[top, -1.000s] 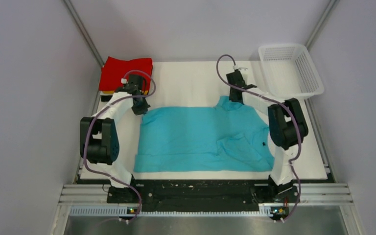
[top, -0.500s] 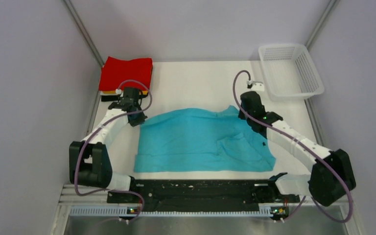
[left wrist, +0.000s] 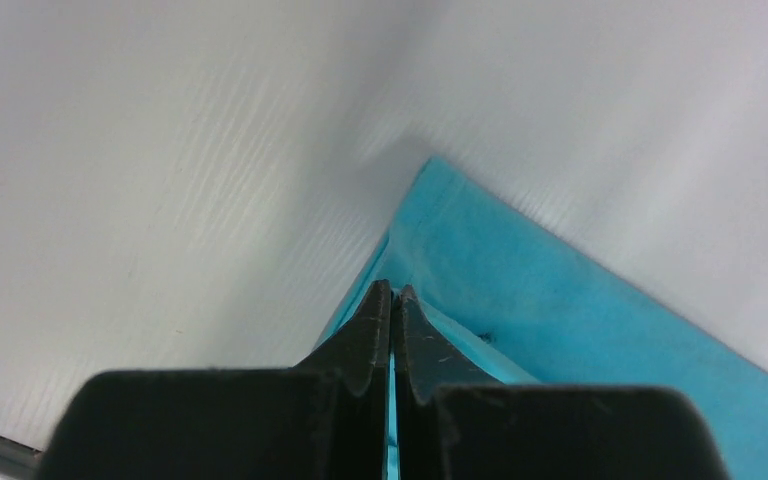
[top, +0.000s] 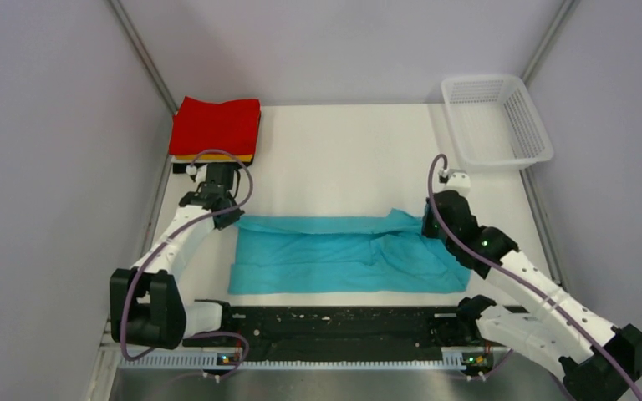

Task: Fold and stack the t-shirts
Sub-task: Fold the other side of the tshirt into a rectangle, then rotate the tshirt 90 degrees, then grab the bottom of the folded rectangular tshirt with both arms, then fold the folded rectangular tshirt in 1/3 of the way

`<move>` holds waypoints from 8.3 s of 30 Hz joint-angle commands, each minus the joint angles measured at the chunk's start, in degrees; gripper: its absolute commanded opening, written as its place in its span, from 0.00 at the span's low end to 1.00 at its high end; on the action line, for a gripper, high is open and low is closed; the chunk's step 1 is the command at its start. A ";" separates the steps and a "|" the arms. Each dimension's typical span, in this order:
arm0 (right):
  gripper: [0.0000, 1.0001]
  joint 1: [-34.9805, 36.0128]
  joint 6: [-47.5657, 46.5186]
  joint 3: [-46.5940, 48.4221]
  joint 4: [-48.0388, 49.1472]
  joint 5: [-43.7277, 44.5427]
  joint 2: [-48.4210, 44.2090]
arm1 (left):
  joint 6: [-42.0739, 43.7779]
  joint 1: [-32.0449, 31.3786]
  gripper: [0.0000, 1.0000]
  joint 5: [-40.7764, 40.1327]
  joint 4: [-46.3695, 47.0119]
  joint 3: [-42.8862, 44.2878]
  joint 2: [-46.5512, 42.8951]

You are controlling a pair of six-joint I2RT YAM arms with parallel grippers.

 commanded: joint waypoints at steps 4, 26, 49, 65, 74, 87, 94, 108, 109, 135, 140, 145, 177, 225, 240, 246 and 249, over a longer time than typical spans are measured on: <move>0.00 0.96 3.58 -3.60 -7.42 -8.36 -6.80 | -1.28 -0.22 0.00 -3.25 0.35 -1.68 -3.14; 0.81 24.98 30.89 -5.77 -27.39 -18.44 -10.78 | -9.96 -0.23 0.99 -5.95 -12.32 1.83 -13.08; 0.97 16.80 8.28 1.92 19.91 -17.37 29.32 | -5.06 -1.71 0.99 9.96 -2.49 -3.17 -6.59; 0.99 23.48 17.93 0.85 1.67 -2.88 17.74 | -5.02 -2.00 0.99 10.62 -1.69 -0.90 -3.91; 0.99 2.85 21.61 -13.21 7.50 -15.79 8.28 | -4.96 -9.26 0.99 17.91 5.02 -1.93 3.11; 0.99 -16.73 11.95 -0.84 23.34 -22.63 37.47 | -7.07 -12.63 0.99 18.40 8.15 -7.07 8.13; 0.99 -19.29 8.97 22.91 21.05 -24.07 58.59 | -16.11 -18.37 0.99 18.26 10.31 -13.66 1.22; 0.96 -18.86 10.37 72.97 12.05 -39.00 94.80 | -29.60 -45.51 0.99 20.36 20.12 -1.12 18.01; 0.96 -18.75 10.94 76.22 12.06 -39.80 97.21 | -29.68 -46.82 0.99 20.41 19.91 1.28 20.38; 0.98 -14.72 -6.57 45.66 10.30 -24.61 51.54 | -28.44 -53.23 0.99 -9.07 -1.87 -0.03 -2.08; 0.98 -13.25 2.60 14.12 12.93 -28.08 29.53 | -28.37 -49.73 0.99 -6.14 -0.03 -10.26 -9.85; 0.91 -7.07 7.63 -5.75 11.83 -31.84 11.49 | -27.03 -48.33 0.80 -0.86 8.47 -16.29 -12.35; 0.00 0.72 18.30 -28.82 12.94 -39.41 -3.56 | -28.60 -49.26 0.00 15.60 21.01 -17.25 4.09; 0.00 -15.16 3.50 7.51 41.33 -30.80 35.96 | -2.91 -18.11 0.06 33.29 9.25 43.42 43.99; 0.19 -20.17 3.32 10.15 49.60 -39.09 48.99 | -0.51 -16.16 0.57 34.05 5.40 55.40 54.73; 0.61 -20.27 3.32 13.06 49.46 -39.77 49.95 | 0.06 -14.89 0.71 37.01 4.31 60.62 56.05; 0.67 -20.29 2.65 14.14 47.69 -39.36 49.39 | 0.05 -14.67 0.82 35.91 4.17 62.80 55.99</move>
